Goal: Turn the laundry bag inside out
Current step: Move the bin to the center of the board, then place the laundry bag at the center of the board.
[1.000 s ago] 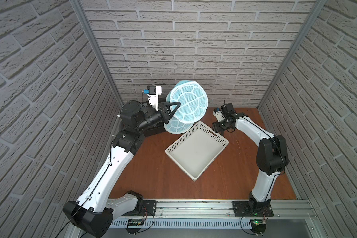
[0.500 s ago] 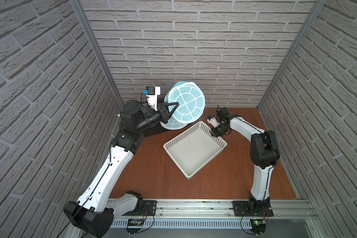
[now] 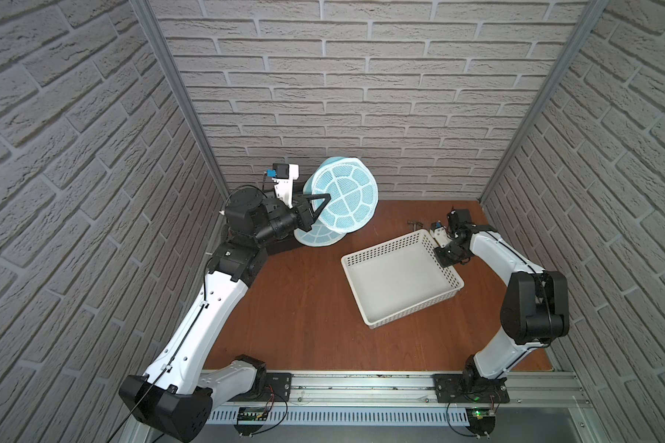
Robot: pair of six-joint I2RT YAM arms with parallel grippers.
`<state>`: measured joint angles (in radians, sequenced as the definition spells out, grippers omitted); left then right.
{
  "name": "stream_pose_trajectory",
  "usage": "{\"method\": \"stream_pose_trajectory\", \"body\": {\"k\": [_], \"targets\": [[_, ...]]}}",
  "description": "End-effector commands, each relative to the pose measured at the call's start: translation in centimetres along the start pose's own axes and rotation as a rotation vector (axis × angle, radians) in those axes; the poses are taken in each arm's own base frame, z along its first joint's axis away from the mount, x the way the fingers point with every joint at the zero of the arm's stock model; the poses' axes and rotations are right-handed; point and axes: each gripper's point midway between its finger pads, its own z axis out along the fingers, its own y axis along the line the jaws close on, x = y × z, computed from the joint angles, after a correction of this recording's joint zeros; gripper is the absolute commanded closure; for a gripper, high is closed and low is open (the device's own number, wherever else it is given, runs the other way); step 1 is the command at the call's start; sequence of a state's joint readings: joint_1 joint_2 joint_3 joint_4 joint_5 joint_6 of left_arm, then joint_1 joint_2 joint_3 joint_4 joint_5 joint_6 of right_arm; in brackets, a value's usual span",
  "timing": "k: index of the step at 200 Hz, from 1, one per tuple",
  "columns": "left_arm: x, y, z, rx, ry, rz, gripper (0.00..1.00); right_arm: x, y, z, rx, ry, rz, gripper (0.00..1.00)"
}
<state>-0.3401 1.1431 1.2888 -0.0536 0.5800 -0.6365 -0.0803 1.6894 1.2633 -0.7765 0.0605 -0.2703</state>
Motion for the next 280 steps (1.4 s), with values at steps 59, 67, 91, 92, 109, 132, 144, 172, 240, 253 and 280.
{"method": "stream_pose_trajectory", "body": {"k": [59,67,91,92,109,132,144,172,240,253,280], "targets": [[0.0,4.2,-0.9,-0.189,-0.094,-0.13,1.0,0.1,-5.8,1.8,0.163,0.093,0.179,0.66],[0.8,5.7,-0.9,-0.236,-0.103,-0.184,1.0,-0.4,-5.0,1.2,0.114,0.073,0.221,0.62],[3.0,8.8,-0.7,-0.321,-0.122,-0.345,1.0,-3.6,-2.1,-3.3,0.009,-0.109,0.262,0.52],[3.1,8.9,-0.7,-0.324,-0.123,-0.351,1.0,-3.7,-2.1,-3.7,0.007,-0.12,0.263,0.52],[3.9,10.1,-0.9,-0.374,-0.137,-0.472,1.0,-6.0,0.2,-8.3,-0.063,-0.276,0.259,0.42],[6.1,11.6,-1.8,-0.5,-0.087,-0.674,1.0,-9.5,8.2,-15.3,-0.311,-0.579,0.07,0.33],[7.1,11.8,-2.2,-0.55,-0.054,-0.765,1.0,-10.3,13.3,-18.4,-0.384,-0.743,-0.112,0.35],[8.7,11.7,-2.8,-0.618,-0.009,-0.929,1.0,-10.2,22.8,-22.9,-0.413,-1.038,-0.505,0.4],[10.7,11.6,-2.1,-0.662,0.099,-1.007,1.0,-10.1,34.2,-25.7,-0.388,-1.158,-0.936,0.39],[10.8,11.6,-2.3,-0.67,0.098,-1.003,1.0,-10.0,35.3,-25.5,-0.394,-1.145,-0.969,0.39],[11.4,11.6,-2.1,-0.676,0.111,-1.006,1.0,-10.1,37.1,-25.1,-0.352,-1.142,-1.057,0.41]]}}
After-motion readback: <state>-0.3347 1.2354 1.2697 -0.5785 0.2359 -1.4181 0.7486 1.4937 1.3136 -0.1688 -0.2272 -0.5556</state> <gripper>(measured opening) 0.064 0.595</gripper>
